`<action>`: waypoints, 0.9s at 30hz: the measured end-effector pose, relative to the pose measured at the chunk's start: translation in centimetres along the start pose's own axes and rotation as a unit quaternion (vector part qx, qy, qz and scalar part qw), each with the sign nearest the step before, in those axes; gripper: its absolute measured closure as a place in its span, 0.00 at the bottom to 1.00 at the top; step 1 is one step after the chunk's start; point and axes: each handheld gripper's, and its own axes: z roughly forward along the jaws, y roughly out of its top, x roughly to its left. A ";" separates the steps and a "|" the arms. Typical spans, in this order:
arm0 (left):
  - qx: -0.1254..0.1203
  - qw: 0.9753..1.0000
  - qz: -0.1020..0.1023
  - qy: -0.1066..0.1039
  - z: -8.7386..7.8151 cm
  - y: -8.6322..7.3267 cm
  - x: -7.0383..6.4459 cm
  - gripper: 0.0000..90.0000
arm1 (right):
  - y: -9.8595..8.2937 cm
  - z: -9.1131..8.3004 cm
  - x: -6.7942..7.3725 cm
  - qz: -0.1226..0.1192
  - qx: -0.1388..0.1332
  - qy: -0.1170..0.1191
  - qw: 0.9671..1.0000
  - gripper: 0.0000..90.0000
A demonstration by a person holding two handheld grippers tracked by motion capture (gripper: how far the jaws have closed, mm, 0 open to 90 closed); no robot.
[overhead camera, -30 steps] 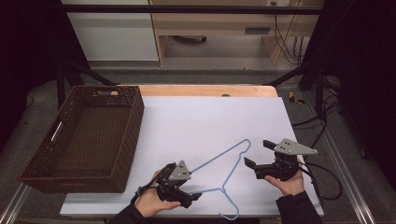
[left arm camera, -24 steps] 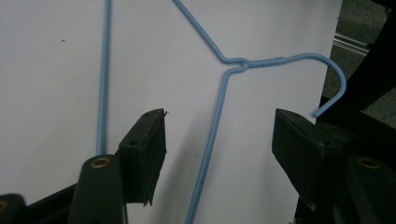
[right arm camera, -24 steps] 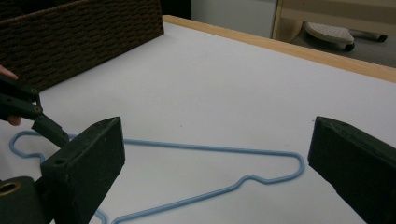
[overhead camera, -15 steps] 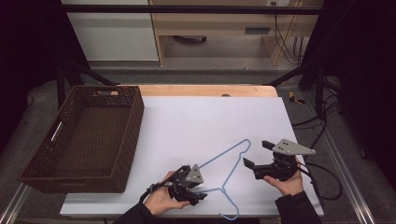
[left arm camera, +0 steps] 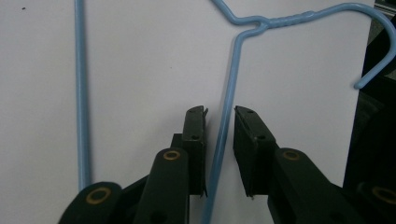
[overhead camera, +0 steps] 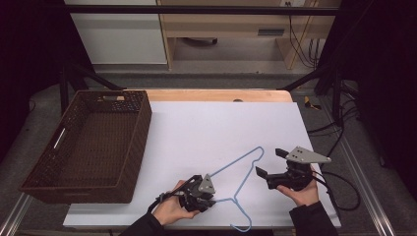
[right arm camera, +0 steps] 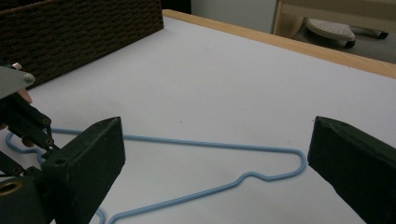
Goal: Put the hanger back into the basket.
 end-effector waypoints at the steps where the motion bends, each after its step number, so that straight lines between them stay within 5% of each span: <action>1: 0.001 1.000 0.000 -0.001 0.0 0.0 0.0 0.83 | 0.0 0.0 0.0 0.000 0.000 -0.001 1.000 0.05; 11: 0.012 1.000 -0.002 0.009 0.2 0.3 -0.4 0.86 | 0.0 0.1 0.0 0.000 -0.001 0.000 1.000 0.05; 27: 0.026 0.999 0.023 0.006 0.1 0.7 -0.6 0.95 | -0.1 0.3 0.1 0.001 0.003 0.002 1.000 0.05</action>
